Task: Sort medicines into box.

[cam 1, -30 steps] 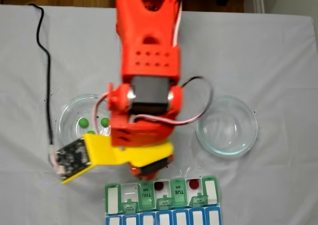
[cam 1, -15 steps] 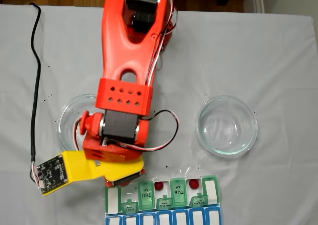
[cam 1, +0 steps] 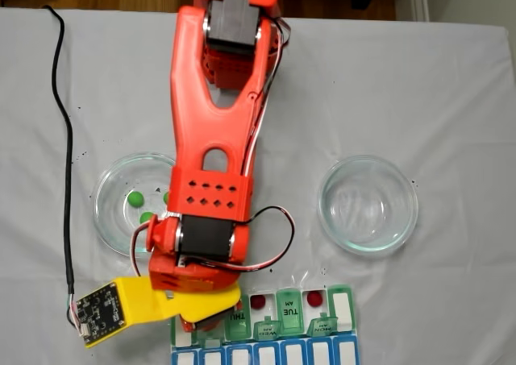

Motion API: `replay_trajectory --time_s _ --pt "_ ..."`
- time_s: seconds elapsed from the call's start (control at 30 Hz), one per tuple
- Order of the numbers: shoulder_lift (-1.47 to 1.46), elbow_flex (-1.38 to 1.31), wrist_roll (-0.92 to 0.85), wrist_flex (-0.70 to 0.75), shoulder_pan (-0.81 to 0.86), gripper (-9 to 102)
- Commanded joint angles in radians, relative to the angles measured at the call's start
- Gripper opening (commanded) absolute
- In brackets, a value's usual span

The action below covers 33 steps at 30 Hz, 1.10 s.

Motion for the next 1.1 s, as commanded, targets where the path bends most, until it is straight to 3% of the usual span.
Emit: replay_trajectory --time_s 0.0,0.1,0.17,0.43,0.57,0.7,0.9,1.07 --pt "0.054 -0.092 0.008 -0.057 -0.028 0" --pt "0.048 -0.087 -0.023 -0.051 -0.043 3" --pt "0.038 -0.081 -0.044 -0.029 -0.054 18" --pt "0.081 -0.057 -0.091 0.015 -0.066 22" --pt "0.097 -0.060 -0.123 0.044 -0.055 21" --pt "0.104 -0.118 -0.218 0.147 -0.021 5" --pt "0.052 -0.367 -0.356 0.528 0.046 3" --pt "0.176 -0.258 -0.445 0.589 0.097 3"
